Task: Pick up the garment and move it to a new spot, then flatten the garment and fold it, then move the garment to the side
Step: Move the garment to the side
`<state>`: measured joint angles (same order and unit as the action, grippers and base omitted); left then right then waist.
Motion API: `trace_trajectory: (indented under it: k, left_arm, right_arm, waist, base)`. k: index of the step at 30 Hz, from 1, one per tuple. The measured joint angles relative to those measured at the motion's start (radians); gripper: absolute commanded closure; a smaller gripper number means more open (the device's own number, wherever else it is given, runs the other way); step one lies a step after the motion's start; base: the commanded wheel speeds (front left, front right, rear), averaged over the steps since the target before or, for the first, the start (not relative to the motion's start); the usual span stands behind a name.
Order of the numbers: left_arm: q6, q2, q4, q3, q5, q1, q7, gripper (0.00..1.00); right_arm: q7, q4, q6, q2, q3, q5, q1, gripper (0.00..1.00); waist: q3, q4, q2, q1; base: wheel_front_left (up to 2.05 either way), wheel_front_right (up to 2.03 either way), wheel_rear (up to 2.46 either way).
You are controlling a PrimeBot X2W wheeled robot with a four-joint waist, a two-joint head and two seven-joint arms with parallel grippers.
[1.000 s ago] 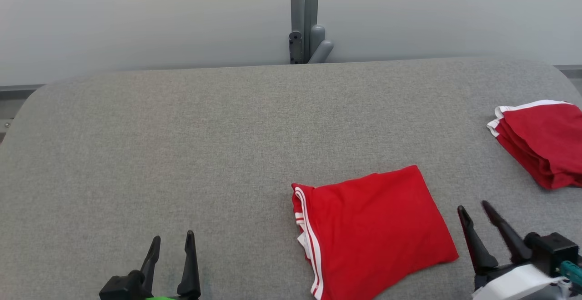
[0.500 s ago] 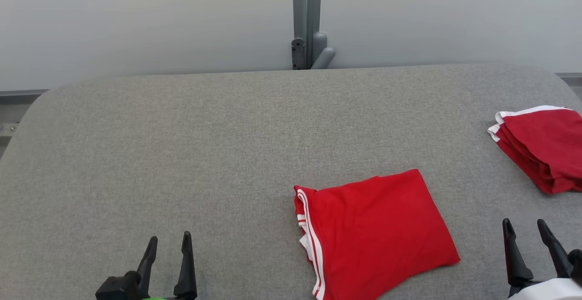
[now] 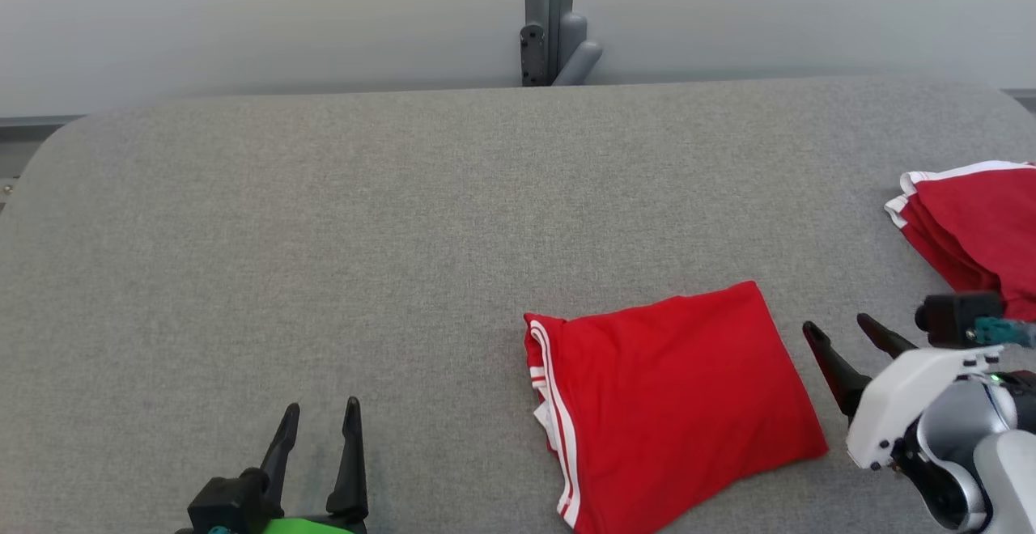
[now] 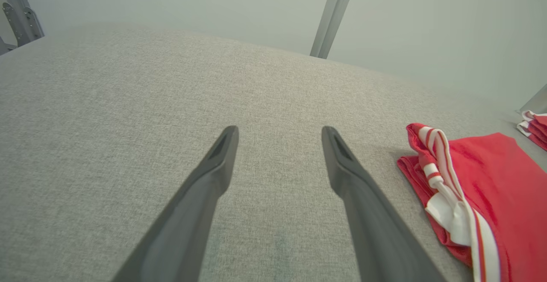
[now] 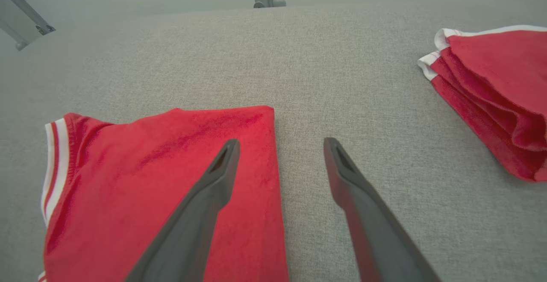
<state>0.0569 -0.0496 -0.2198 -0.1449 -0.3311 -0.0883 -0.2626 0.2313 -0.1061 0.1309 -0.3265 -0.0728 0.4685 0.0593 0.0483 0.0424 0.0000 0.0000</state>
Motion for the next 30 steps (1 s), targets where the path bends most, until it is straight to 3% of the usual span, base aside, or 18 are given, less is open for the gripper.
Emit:
trace_trajectory:
  k: [5,13,14,15,20,24,27,30]
  left_arm:
    - [0.002,0.0,-0.01,-0.003,0.016,0.04,0.0,0.0]
    - [0.009,0.0,-0.015,0.004,0.026,0.07,0.0,0.0]
    - [0.009,0.0,-0.015,0.004,0.026,0.074,0.0,0.0]
    - [0.009,0.0,-0.014,0.003,0.027,0.076,0.0,0.0]
    - [0.008,0.0,-0.001,0.01,0.031,0.079,0.0,0.0]
    - [0.008,0.0,0.011,0.016,0.049,0.084,-0.001,0.0]
    - [0.015,0.0,0.019,0.025,0.074,0.107,-0.001,0.0]
    - [0.023,-0.001,0.019,0.029,0.087,0.123,-0.001,0.0]
  right_arm:
    - [0.155,-0.095,0.0,0.0,-0.054,-0.019,0.121,0.0]
    - [0.232,-0.261,0.0,0.016,-0.16,0.026,0.208,0.01]
    - [0.225,-0.272,0.0,0.015,-0.167,0.044,0.22,0.79]
    - [0.216,-0.28,0.0,0.014,-0.177,0.063,0.23,1.0]
    - [0.199,-0.266,0.0,-0.012,-0.23,0.16,0.303,1.0]
    - [0.227,-0.235,0.001,-0.103,-0.187,0.204,0.402,1.0]
    - [0.275,-0.216,0.0,-0.22,-0.119,0.204,0.484,1.0]
    - [0.318,-0.2,0.0,-0.256,-0.07,0.203,0.541,1.0]
  waist:
    - [0.053,-0.003,0.0,0.0]
    - [0.106,0.012,0.0,0.0]
    - [0.109,0.013,0.0,0.0]
    - [0.112,0.014,0.0,0.0]
    - [0.125,-0.005,0.0,0.0]
    - [0.143,-0.037,0.0,0.0]
    - [0.172,-0.069,0.0,0.0]
    - [0.196,-0.092,0.0,0.0]
  base:
    - [0.0,0.0,0.0]
    - [0.0,0.0,0.0]
    - [0.0,0.0,0.0]
    - [0.0,0.0,0.0]
    - [0.0,0.0,0.0]
    - [0.0,0.0,0.0]
    - [0.0,0.0,0.0]
    - [0.0,0.0,0.0]
